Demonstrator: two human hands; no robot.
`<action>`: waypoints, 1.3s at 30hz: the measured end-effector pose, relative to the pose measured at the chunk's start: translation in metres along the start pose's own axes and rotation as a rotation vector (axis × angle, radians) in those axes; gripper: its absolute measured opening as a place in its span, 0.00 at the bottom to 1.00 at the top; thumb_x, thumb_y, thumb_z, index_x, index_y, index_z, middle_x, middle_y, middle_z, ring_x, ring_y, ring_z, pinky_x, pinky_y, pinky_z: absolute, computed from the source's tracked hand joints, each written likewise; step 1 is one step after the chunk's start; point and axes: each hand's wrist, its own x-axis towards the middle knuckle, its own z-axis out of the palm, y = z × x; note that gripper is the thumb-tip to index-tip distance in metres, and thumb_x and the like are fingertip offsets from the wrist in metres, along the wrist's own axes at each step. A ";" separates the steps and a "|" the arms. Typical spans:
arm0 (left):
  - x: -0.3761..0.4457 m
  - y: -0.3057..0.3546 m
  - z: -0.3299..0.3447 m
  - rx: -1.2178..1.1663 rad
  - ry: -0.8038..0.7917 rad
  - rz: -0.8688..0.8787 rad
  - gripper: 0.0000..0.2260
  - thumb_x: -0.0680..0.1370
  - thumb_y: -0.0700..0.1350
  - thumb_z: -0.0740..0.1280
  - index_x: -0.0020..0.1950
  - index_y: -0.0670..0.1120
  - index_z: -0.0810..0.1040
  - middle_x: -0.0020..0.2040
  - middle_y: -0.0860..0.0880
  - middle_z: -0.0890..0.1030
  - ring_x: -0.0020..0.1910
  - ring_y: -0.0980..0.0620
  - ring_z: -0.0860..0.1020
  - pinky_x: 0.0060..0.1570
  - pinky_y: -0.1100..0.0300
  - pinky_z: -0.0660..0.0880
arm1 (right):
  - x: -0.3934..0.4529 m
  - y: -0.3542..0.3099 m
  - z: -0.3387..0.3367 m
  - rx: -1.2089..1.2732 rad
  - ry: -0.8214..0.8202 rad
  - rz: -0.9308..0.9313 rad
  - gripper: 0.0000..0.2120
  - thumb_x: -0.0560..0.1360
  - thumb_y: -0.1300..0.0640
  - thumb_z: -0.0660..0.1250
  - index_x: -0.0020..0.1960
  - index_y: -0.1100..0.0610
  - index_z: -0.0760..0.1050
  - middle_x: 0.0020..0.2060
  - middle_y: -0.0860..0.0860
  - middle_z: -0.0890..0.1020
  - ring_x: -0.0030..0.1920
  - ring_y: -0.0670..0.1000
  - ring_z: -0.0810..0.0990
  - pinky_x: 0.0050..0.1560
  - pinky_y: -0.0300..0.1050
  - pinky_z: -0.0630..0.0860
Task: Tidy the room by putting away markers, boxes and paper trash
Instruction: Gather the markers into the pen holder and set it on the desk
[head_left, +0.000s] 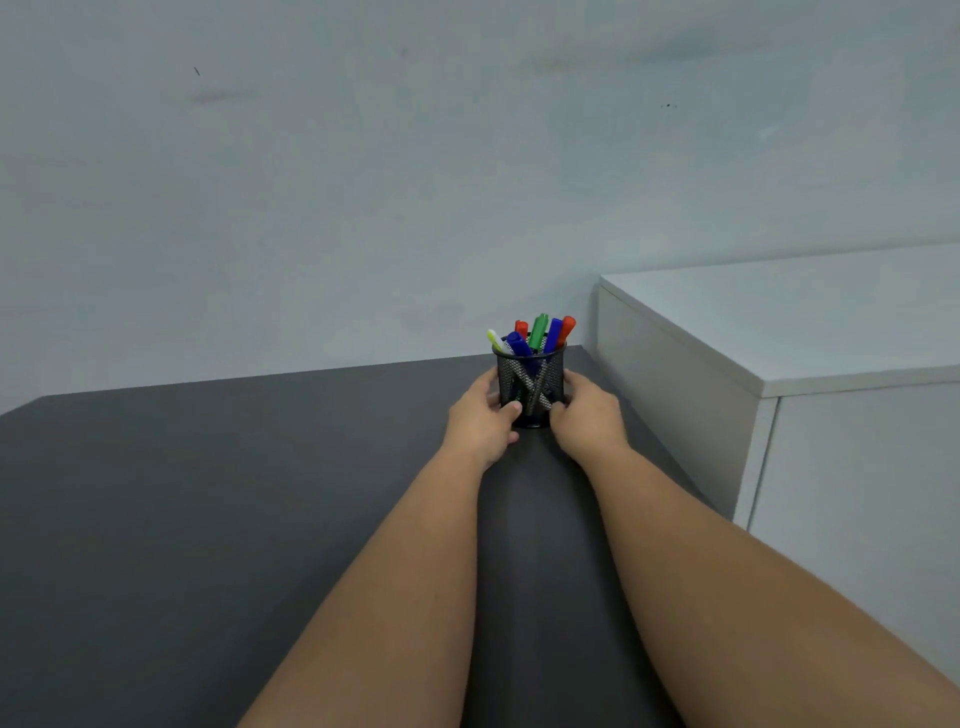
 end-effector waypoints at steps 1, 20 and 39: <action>0.008 -0.002 0.000 0.007 0.015 0.004 0.28 0.78 0.38 0.67 0.75 0.55 0.65 0.62 0.47 0.79 0.56 0.50 0.80 0.37 0.64 0.80 | 0.008 0.001 0.002 0.006 0.000 -0.001 0.23 0.74 0.64 0.60 0.66 0.49 0.73 0.53 0.54 0.83 0.47 0.52 0.78 0.46 0.40 0.72; 0.124 -0.024 -0.001 0.097 0.101 0.043 0.18 0.75 0.42 0.72 0.64 0.46 0.75 0.57 0.47 0.82 0.45 0.57 0.80 0.30 0.65 0.76 | 0.121 0.014 0.045 0.022 -0.037 -0.028 0.23 0.76 0.61 0.65 0.70 0.51 0.72 0.58 0.55 0.82 0.59 0.55 0.79 0.53 0.40 0.71; 0.179 -0.032 0.000 0.312 0.103 0.094 0.16 0.75 0.48 0.72 0.61 0.46 0.76 0.47 0.48 0.83 0.46 0.54 0.78 0.44 0.63 0.70 | 0.177 0.026 0.064 0.089 -0.041 -0.015 0.23 0.75 0.57 0.68 0.69 0.50 0.72 0.46 0.50 0.85 0.43 0.47 0.77 0.46 0.39 0.70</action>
